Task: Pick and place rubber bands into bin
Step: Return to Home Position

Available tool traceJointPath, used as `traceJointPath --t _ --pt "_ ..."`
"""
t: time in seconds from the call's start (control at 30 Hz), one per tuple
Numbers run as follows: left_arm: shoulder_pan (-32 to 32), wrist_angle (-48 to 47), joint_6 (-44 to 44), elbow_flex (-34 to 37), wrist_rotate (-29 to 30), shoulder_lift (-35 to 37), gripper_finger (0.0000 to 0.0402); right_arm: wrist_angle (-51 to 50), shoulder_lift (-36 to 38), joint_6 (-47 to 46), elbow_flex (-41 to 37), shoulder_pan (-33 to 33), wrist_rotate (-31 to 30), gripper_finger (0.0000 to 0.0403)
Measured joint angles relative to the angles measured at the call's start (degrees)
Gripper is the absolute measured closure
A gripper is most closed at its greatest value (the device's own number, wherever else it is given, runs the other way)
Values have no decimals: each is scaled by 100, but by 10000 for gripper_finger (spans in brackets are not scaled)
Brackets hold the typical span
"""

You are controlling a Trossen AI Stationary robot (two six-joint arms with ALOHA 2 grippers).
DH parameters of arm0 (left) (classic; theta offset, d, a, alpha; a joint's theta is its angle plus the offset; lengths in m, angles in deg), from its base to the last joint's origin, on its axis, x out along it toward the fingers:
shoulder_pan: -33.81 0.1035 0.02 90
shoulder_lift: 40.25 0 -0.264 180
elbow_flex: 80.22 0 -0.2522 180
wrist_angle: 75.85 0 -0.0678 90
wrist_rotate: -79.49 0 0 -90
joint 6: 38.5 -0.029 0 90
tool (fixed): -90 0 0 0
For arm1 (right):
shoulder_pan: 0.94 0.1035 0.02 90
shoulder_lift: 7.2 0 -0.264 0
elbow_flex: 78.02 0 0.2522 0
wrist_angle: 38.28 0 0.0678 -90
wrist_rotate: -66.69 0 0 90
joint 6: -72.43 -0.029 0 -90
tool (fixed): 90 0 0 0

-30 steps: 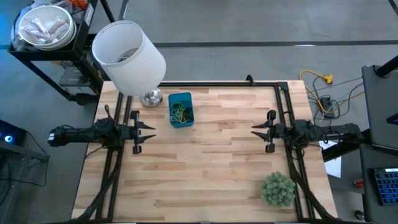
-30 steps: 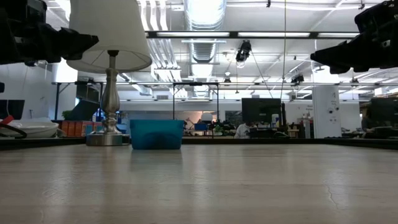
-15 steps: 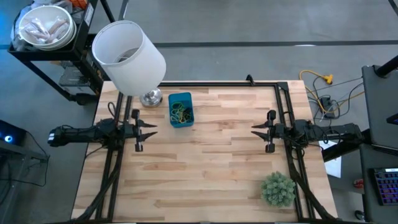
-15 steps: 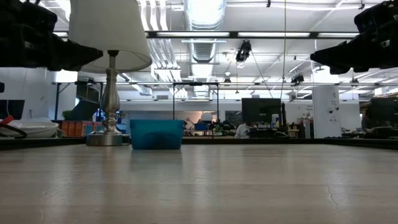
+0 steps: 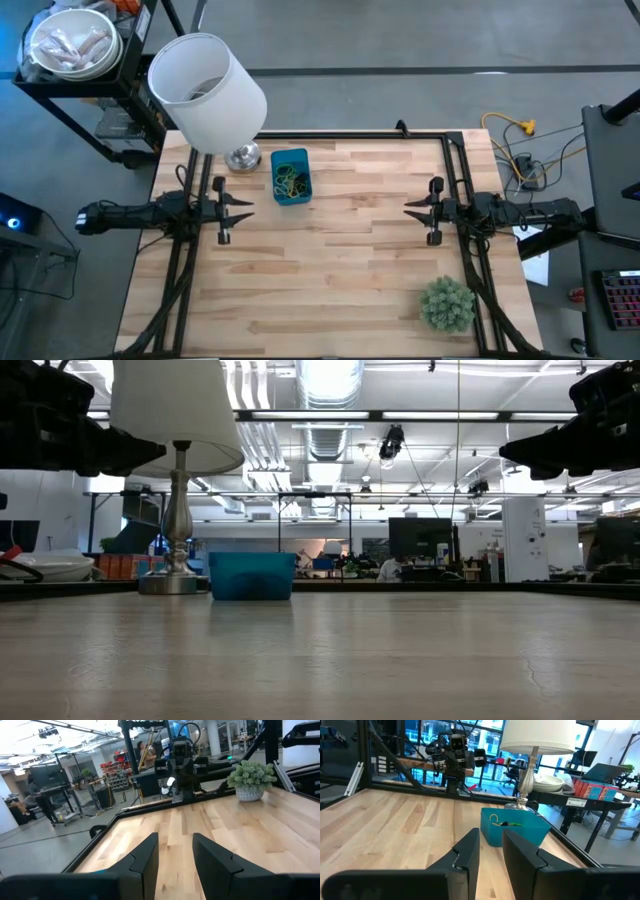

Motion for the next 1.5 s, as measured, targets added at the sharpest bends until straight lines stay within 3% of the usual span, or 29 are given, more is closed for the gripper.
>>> traceJointPath --t 0.67,0.97,1.5 --pt "1 26 36 0 3 -28 297 2 2 3 0 0 0 318" --pt "3 37 1212 0 259 -58 297 4 0 -9 0 0 -2 323" --pt "1 33 1365 4 267 -554 297 4 0 -6 0 0 -2 320"
